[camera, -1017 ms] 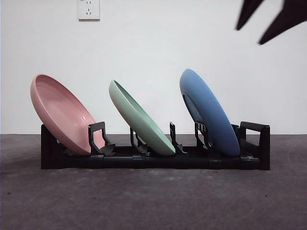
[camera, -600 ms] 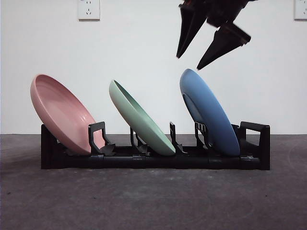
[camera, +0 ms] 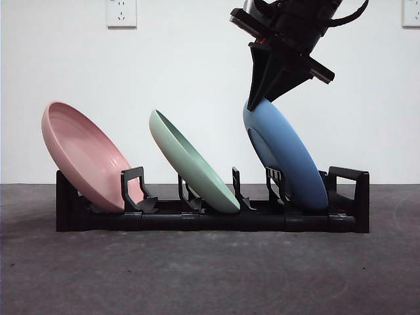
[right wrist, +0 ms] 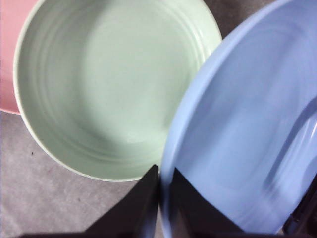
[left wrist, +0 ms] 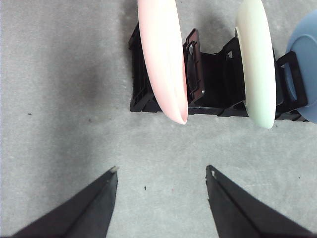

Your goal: Place the plate

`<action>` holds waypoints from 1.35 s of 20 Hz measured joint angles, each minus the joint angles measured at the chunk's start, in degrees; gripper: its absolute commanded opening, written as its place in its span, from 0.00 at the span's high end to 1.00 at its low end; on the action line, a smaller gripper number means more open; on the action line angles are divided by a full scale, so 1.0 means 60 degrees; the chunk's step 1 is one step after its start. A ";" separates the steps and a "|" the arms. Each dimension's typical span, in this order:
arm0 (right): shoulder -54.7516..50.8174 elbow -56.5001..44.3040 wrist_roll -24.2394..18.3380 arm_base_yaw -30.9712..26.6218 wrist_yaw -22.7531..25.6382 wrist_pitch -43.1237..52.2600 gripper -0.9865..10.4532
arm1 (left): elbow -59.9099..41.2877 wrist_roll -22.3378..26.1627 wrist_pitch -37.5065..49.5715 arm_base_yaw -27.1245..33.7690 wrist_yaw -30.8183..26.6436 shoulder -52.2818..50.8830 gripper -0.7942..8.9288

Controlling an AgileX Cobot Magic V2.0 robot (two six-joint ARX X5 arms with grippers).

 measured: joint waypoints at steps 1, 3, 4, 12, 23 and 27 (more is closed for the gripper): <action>0.0000 0.0004 0.0025 0.0000 -0.0069 -0.0047 0.90 | 0.0000 0.0000 0.0000 0.0000 0.0000 0.0000 0.63; 0.0000 0.0182 0.0055 0.0000 -0.0295 -0.0401 0.90 | 0.0000 0.0000 0.0000 0.0000 0.0000 0.0000 0.63; 0.0000 0.0401 0.0062 -0.0011 -0.0423 -0.0630 0.90 | 0.0000 0.0000 0.0000 0.0000 0.0000 0.0000 0.63; -0.0007 0.2612 -0.0474 0.0058 -0.1541 -0.2626 0.90 | 0.0000 0.0000 0.0000 0.0000 0.0000 0.0000 0.63; -0.2769 0.1344 -0.2149 0.2233 -0.0015 -0.2244 0.90 | 0.0000 0.0000 -0.0004 0.0000 0.0000 0.0000 0.63; -0.4597 -0.0699 -0.2310 0.3614 0.1388 -0.0973 0.90 | 0.0000 0.0000 -0.0004 0.0000 0.0000 0.0000 0.63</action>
